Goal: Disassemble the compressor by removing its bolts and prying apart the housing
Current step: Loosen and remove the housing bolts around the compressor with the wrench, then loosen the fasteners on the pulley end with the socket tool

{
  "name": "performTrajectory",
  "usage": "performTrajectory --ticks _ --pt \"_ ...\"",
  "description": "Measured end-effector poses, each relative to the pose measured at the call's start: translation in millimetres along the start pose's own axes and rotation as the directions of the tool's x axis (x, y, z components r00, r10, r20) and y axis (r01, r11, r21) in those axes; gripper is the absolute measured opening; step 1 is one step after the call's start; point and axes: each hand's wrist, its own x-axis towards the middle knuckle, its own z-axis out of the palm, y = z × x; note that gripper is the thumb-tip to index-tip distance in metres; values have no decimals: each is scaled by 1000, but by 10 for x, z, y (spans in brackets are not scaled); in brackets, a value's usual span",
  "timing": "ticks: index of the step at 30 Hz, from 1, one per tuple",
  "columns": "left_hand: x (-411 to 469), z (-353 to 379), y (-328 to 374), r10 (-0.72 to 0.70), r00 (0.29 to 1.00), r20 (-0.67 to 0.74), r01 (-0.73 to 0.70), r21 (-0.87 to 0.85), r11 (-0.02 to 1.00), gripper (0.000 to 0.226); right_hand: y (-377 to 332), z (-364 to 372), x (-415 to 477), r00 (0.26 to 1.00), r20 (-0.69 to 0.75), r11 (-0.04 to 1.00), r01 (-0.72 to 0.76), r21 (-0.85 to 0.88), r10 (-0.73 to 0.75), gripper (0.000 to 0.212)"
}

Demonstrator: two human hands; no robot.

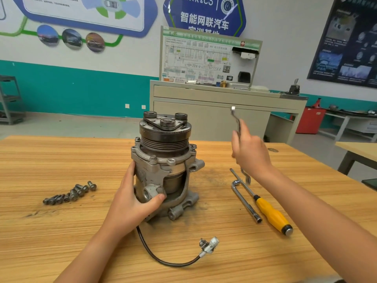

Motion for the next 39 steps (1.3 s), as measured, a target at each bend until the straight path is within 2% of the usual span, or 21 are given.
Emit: performTrajectory --ticks 3,6,11,16,19,22,24,26,29,33,36,38,39 --pt "13 -15 2 0 1000 -10 0 -1 1000 101 34 118 -284 978 178 993 -99 -69 110 36" --pt "59 -61 -10 -4 1000 12 4 6 1000 98 -26 290 -482 885 425 979 -140 -145 190 25" --pt "147 -168 21 27 995 98 -29 11 1000 98 -48 553 -646 762 594 958 -124 -260 260 20" --pt "220 -262 -1 25 983 180 -32 39 999 112 71 595 -680 743 606 947 -119 -297 283 21" --pt "228 -269 -7 20 982 189 -26 33 999 112 142 537 -650 728 635 949 -70 -307 259 27" --pt "226 -251 -27 9 983 185 -14 29 999 114 210 486 -648 723 646 960 -83 -267 242 23" --pt "219 -235 -43 10 984 179 -13 18 1000 113 256 445 -632 746 613 960 -134 -244 260 31" --pt "211 -220 -57 19 985 170 -21 9 1000 108 320 408 -590 778 556 952 -182 -246 292 27" --pt "205 -206 -76 1 987 159 -3 9 1000 98 399 386 -546 721 599 934 -208 -292 348 20" --pt "214 -221 -102 -12 984 175 12 0 1000 98 413 436 -473 615 706 936 -197 -293 351 25" --pt "228 -253 -95 -2 979 202 -1 14 1000 99 415 399 -379 586 729 932 -290 -219 354 23" --pt "242 -275 -79 5 976 219 -10 20 1000 99 419 335 -325 625 686 899 -427 -99 372 12" --pt "254 -285 -78 6 975 222 -11 23 1000 97 410 282 -298 660 646 874 -485 -23 383 15"
